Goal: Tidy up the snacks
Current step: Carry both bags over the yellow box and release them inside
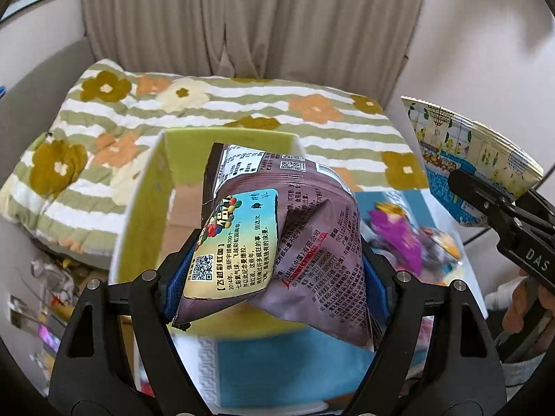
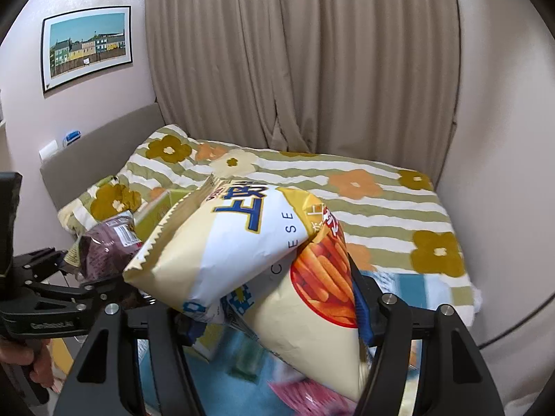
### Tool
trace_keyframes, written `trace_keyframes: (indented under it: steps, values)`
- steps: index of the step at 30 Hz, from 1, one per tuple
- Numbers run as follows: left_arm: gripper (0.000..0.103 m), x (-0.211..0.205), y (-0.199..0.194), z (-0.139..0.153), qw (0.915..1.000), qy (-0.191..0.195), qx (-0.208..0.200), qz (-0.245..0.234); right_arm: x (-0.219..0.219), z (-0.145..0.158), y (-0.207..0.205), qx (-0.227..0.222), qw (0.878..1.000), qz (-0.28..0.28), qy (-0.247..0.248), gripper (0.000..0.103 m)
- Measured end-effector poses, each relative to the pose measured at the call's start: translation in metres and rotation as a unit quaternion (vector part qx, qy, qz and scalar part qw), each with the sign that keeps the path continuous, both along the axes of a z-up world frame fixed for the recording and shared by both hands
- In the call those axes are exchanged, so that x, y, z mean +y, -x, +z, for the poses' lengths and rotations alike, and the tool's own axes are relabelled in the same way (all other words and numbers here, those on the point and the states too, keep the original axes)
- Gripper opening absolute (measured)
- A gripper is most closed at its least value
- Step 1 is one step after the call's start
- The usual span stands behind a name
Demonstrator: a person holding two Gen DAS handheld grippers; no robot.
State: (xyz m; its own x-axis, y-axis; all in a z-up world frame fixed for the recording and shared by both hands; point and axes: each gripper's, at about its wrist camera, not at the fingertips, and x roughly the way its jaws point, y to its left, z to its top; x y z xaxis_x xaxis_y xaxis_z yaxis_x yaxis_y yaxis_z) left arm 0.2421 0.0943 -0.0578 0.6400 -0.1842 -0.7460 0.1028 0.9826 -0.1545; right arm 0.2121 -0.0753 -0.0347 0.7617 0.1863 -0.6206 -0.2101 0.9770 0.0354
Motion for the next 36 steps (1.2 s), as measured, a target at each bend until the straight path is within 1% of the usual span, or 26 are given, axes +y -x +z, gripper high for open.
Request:
trace_keyframes:
  steps: [4,8,10,15,19,20,21,23,24,29,33,36]
  values:
    - [0.078,0.03,-0.051,-0.011,0.9998,-0.01,0.015,-0.009,0.035,-0.008,-0.036,0.016,1.0,0.001,-0.004,0.061]
    - [0.078,0.053,-0.098,-0.026,0.9989,-0.023,0.031,-0.027,0.063,-0.019,-0.076,0.041,0.999,-0.003,-0.028,0.061]
    - [0.079,0.062,-0.123,-0.039,0.9979,-0.034,0.042,-0.037,0.076,-0.028,-0.094,0.053,0.998,-0.009,-0.026,0.061]
    - [0.079,0.068,-0.163,-0.073,0.9944,-0.056,0.065,-0.061,0.099,-0.049,-0.124,0.079,0.997,-0.021,-0.005,0.061]
    - [0.08,0.07,-0.181,-0.095,0.9922,-0.05,0.089,-0.072,0.106,-0.061,-0.14,0.1,0.994,-0.034,-0.005,0.061]
    - [0.084,0.07,-0.184,-0.098,0.992,-0.05,0.09,-0.074,0.106,-0.064,-0.143,0.105,0.994,-0.037,-0.007,0.061]
    - [0.092,0.07,-0.187,-0.1,0.9917,-0.052,0.089,-0.077,0.107,-0.066,-0.147,0.111,0.993,-0.039,-0.01,0.061]
    - [0.101,0.068,-0.191,-0.103,0.991,-0.077,0.084,-0.071,0.109,-0.07,-0.152,0.117,0.992,-0.04,-0.012,0.061]
    - [0.101,0.068,-0.192,-0.103,0.9909,-0.088,0.076,-0.068,0.111,-0.072,-0.155,0.119,0.992,-0.04,-0.01,0.061]
    - [0.101,0.075,-0.19,-0.1,0.9911,-0.09,0.073,-0.065,0.119,-0.075,-0.161,0.125,0.991,-0.036,0.001,0.061]
    - [0.101,0.08,-0.179,-0.088,0.9917,-0.101,0.057,-0.055,0.123,-0.072,-0.165,0.131,0.991,-0.031,-0.002,0.061]
    - [0.101,0.087,-0.17,-0.081,0.9927,-0.1,0.05,-0.047,0.126,-0.068,-0.167,0.133,0.991,-0.021,0.001,0.061]
